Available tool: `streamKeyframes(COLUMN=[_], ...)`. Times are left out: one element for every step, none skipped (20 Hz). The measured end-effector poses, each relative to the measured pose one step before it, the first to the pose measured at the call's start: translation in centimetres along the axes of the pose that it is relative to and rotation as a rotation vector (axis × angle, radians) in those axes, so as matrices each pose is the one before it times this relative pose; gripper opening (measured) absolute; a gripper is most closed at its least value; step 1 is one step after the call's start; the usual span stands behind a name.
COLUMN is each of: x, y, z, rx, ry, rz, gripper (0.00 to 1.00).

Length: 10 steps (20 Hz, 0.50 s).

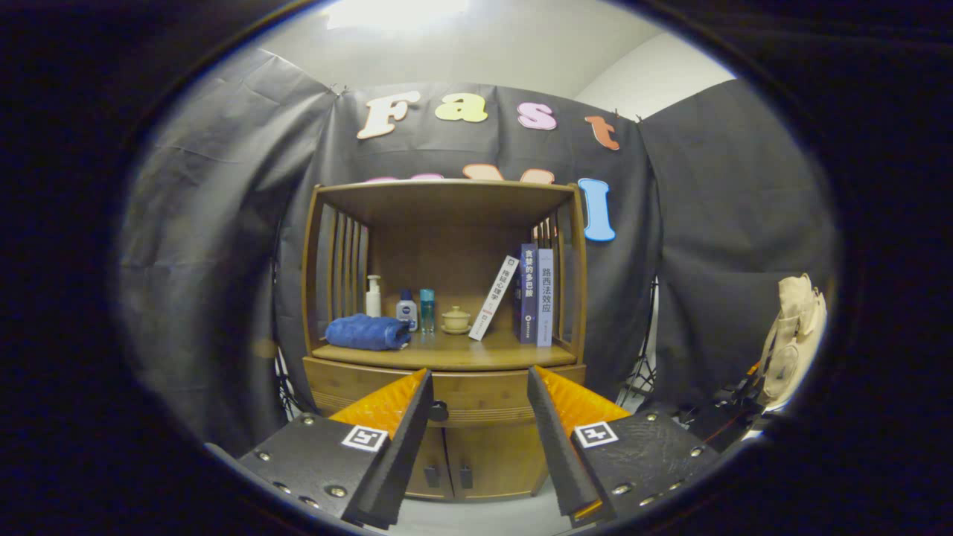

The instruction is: Pull open the drawer, take out the items inside it, and place them on the countertop above the cabinet.

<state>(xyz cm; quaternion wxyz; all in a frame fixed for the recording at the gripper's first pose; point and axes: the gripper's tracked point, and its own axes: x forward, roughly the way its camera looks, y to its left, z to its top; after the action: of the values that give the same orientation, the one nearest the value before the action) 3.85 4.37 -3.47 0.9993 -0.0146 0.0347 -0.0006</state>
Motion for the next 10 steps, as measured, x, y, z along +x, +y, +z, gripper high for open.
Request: streamKeyframes(x=[0.767,0.953,0.691,0.961,1.059,0.865,0.987,0.998,1.125,1.135], y=[0.240,0.428,0.342,0.356,0.086,0.063,0.530,0.940,1.033,0.772], z=[-0.460,-0.516,-0.307,-0.297,-0.309,-0.344,-0.467,-0.560,-0.659,-0.615], rx=[-0.00466,-0.00593,0.00003,0.00202,-0.00480,-0.01050,-0.01267,-0.01244,-0.00114,0.00806], ry=[0.01415,0.01391,0.00829,0.00704,0.00681,0.00819,0.01048,0.01272,0.01750,0.01738], rz=[-0.00828,0.00029,0.00117,-0.00294,-0.01293,-0.01796,-0.00460,0.01751,0.02637,0.02171], gripper=[0.76,0.76,0.76,0.76,0.76,0.76,0.76,0.76,0.76,0.77])
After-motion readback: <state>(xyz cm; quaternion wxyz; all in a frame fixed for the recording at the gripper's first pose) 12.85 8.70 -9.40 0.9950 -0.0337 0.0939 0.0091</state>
